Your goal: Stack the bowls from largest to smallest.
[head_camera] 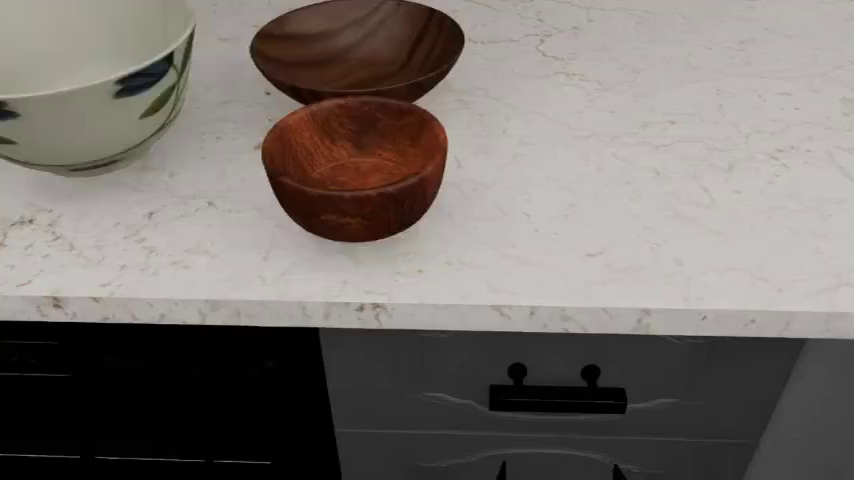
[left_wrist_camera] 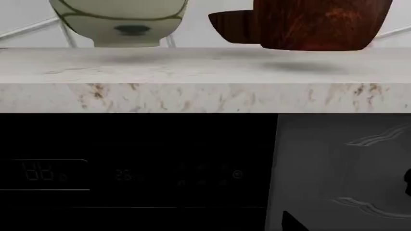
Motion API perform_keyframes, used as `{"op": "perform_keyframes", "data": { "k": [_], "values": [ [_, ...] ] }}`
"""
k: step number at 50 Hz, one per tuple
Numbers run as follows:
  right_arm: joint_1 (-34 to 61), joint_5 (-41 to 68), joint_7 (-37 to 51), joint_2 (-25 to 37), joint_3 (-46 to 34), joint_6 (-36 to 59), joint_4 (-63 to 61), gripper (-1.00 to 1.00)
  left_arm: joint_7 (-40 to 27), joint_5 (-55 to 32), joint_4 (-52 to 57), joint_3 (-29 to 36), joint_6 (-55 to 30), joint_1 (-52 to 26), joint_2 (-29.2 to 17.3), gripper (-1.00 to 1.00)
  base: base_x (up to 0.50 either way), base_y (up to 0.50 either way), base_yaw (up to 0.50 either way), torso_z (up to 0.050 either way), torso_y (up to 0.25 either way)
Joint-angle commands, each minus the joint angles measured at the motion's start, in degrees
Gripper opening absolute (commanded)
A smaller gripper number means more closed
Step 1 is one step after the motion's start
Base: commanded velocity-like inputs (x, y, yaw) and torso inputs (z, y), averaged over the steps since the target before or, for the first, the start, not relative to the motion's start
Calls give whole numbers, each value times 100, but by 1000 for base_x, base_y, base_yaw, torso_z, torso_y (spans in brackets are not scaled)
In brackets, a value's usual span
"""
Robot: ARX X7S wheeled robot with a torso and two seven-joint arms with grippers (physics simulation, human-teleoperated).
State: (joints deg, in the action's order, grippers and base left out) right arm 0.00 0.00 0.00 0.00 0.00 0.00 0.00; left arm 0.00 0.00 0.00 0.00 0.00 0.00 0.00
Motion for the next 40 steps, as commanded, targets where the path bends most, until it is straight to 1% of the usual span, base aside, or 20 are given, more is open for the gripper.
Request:
{"op": "perform_keyframes", "data": {
  "k": [1, 6, 17, 20, 23, 25, 30, 40],
  "values": [
    [16, 200, 243, 199, -244, -24, 32, 100, -252, -218, 13, 252, -10, -6, -218, 100, 0, 0, 0, 0, 0],
    [-12, 149, 352, 278, -369, 78, -74, 100, -334, -227, -29, 342, 23, -17, -284, 100, 0, 0, 0, 0, 0],
    [1, 244, 505, 372, -464, -30, -16, 100, -429, -376, 0, 444, -37, -30, -378, 100, 0, 0, 0, 0, 0],
    [-5, 268, 540, 392, -488, -29, -43, 100, -447, -398, -73, 462, 133, -34, -400, 100, 0, 0, 0, 0, 0],
    [-6, 298, 564, 413, -510, -37, -45, 100, -641, -270, -31, 450, 455, 36, -391, 100, 0, 0, 0, 0, 0],
    [3, 310, 578, 427, -527, -64, -15, 100, -546, -248, 6, 561, 619, 70, -449, 100, 0, 0, 0, 0, 0],
    [-6, 341, 622, 459, -565, -71, -25, 100, -530, -275, -32, 625, 741, 66, -505, 100, 0, 0, 0, 47, 43],
    [24, 336, 737, 519, -650, -39, 11, 100, -610, -414, -44, 664, 533, 14, -558, 100, 0, 0, 0, 50, 61]
  ]
}}
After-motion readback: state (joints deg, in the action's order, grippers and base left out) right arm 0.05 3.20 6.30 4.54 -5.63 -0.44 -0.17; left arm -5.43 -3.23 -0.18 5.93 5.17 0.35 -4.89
